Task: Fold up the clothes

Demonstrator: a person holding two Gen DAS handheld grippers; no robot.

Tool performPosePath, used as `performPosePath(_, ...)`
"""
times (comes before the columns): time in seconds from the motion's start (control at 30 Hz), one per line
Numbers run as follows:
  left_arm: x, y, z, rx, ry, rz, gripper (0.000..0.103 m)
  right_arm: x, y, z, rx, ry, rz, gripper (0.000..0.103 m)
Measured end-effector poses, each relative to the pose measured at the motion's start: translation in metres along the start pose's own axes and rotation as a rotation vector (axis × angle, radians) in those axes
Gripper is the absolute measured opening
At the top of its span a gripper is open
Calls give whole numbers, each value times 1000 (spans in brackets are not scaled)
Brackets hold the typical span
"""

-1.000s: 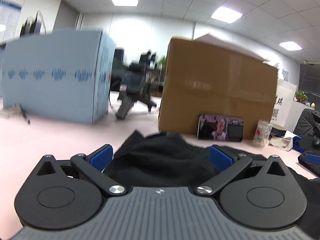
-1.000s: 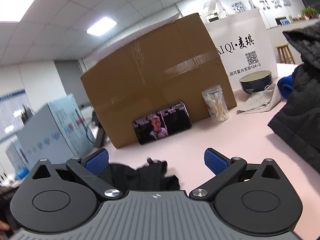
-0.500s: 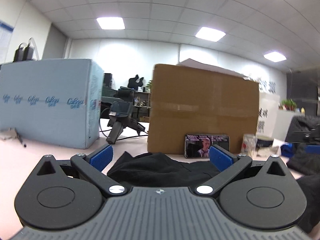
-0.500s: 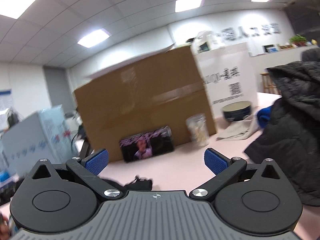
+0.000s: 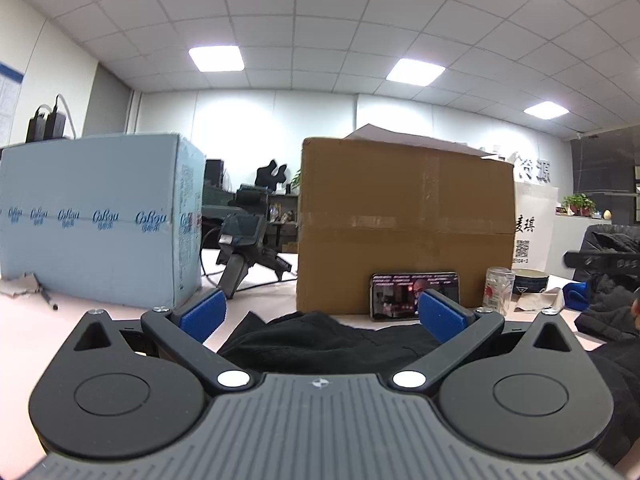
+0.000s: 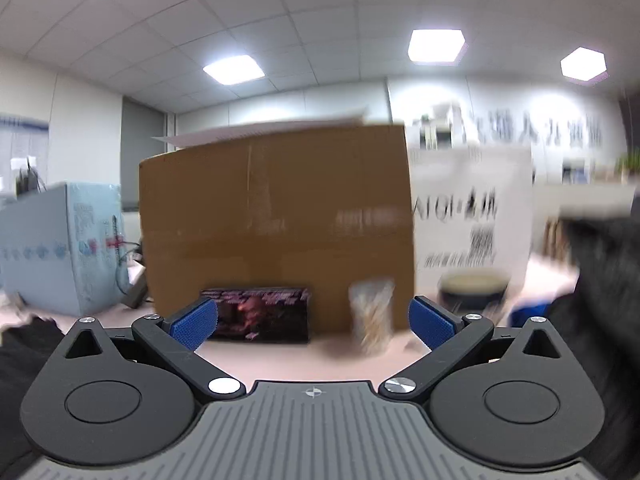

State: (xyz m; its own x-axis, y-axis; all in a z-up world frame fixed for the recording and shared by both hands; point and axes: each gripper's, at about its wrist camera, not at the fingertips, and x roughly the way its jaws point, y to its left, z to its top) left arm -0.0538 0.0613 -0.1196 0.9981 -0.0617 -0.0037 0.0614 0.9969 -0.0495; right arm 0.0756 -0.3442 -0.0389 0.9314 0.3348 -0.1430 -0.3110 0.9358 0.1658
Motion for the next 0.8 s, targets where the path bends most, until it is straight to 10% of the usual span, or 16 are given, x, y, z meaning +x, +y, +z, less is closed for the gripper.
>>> performPosePath(0.47, 12, 9, -3, -60, 75, 4, 103, -17, 8, -4, -46, -61, 27, 103)
performPosePath(0.8, 4, 0, -2, -16, 33, 18, 103, -53, 32, -4, 75, -135, -152, 103)
